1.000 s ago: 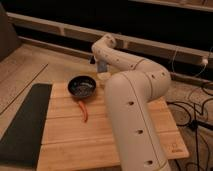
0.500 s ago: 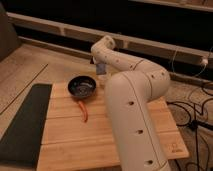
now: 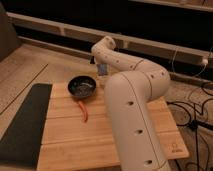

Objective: Place the white sponge in the ceramic cup

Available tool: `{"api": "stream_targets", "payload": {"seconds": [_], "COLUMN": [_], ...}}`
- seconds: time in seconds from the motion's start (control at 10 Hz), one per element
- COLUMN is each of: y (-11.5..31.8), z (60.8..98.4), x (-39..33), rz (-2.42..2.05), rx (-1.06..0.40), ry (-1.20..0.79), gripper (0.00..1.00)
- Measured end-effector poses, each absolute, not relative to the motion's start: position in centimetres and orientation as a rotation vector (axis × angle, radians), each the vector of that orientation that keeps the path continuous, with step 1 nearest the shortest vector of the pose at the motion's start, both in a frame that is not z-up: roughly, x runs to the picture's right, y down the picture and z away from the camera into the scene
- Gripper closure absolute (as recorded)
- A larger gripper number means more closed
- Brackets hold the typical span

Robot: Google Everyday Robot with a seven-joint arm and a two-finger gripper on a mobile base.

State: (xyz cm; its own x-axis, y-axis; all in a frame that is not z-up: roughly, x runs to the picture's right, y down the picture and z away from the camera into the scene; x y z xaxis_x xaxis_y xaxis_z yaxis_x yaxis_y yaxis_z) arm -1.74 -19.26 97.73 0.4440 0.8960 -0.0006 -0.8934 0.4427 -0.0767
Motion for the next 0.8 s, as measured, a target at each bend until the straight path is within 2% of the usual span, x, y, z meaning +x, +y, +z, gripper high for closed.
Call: {"api": "stream_targets", "payload": {"seconds": [0.8], "y": [-18.78], "z": [98.26], "x": [-1.41], "rz": [1.106], "rx": [-0.075], "ry": [-0.035], "gripper": [1.00]}}
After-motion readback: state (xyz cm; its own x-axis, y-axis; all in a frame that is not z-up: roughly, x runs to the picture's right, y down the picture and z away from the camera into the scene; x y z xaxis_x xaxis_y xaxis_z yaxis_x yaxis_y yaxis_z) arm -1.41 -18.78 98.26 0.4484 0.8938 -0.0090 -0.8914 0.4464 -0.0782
